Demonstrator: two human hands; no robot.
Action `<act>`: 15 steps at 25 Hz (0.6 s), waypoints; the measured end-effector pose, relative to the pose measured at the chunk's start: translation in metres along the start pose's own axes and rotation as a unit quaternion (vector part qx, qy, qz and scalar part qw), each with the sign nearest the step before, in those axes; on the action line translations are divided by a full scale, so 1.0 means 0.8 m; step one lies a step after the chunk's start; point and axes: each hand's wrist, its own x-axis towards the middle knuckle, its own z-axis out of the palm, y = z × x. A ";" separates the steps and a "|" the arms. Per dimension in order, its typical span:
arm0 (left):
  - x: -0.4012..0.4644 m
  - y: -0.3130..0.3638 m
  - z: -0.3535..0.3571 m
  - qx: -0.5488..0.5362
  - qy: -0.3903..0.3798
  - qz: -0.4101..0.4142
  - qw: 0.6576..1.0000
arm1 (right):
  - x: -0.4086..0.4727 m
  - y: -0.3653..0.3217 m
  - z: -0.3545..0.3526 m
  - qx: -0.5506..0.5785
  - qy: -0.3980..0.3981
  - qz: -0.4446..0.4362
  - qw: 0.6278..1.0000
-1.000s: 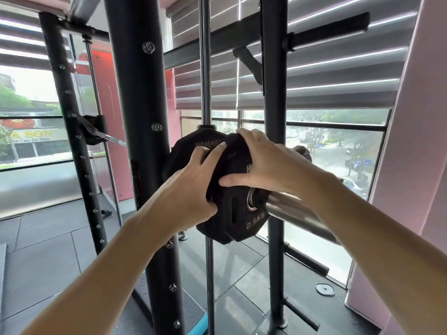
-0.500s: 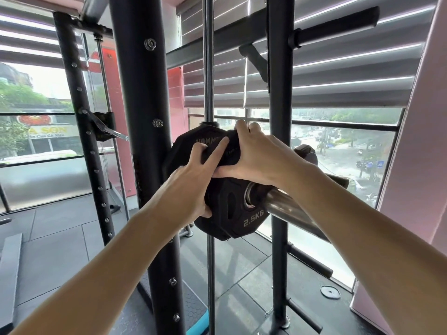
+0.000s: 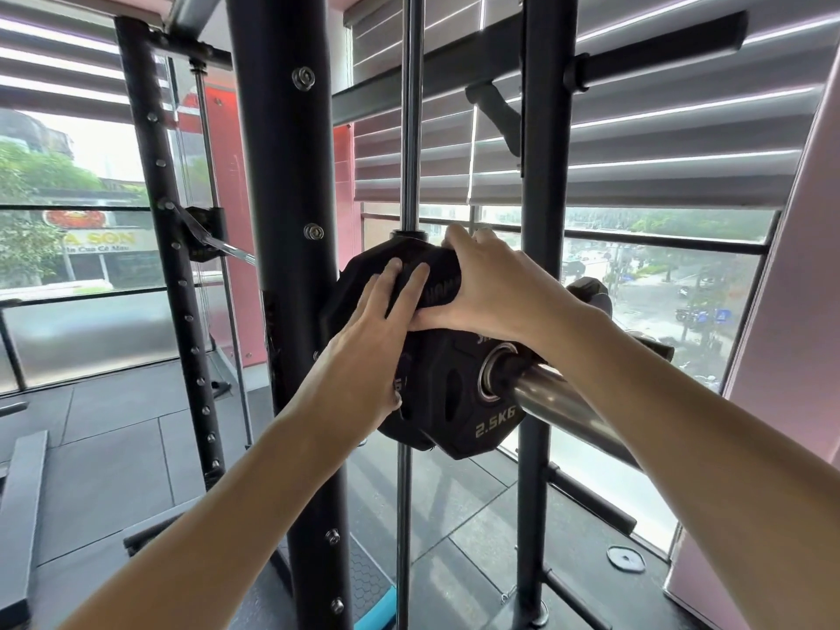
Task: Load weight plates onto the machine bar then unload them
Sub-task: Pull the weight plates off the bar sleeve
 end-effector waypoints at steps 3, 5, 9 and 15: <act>0.004 -0.015 0.006 0.036 0.013 -0.008 0.999 | 0.012 -0.006 0.000 0.015 -0.007 -0.004 1.000; 0.006 -0.027 0.008 0.069 0.017 -0.024 0.997 | 0.021 -0.012 -0.002 0.020 -0.012 -0.009 1.000; 0.014 -0.050 0.007 0.100 0.022 -0.032 0.994 | 0.045 -0.013 -0.002 0.052 -0.033 -0.012 0.998; 0.029 -0.066 -0.002 -0.014 -0.030 -0.018 0.999 | 0.068 0.000 -0.010 0.059 -0.061 0.002 0.996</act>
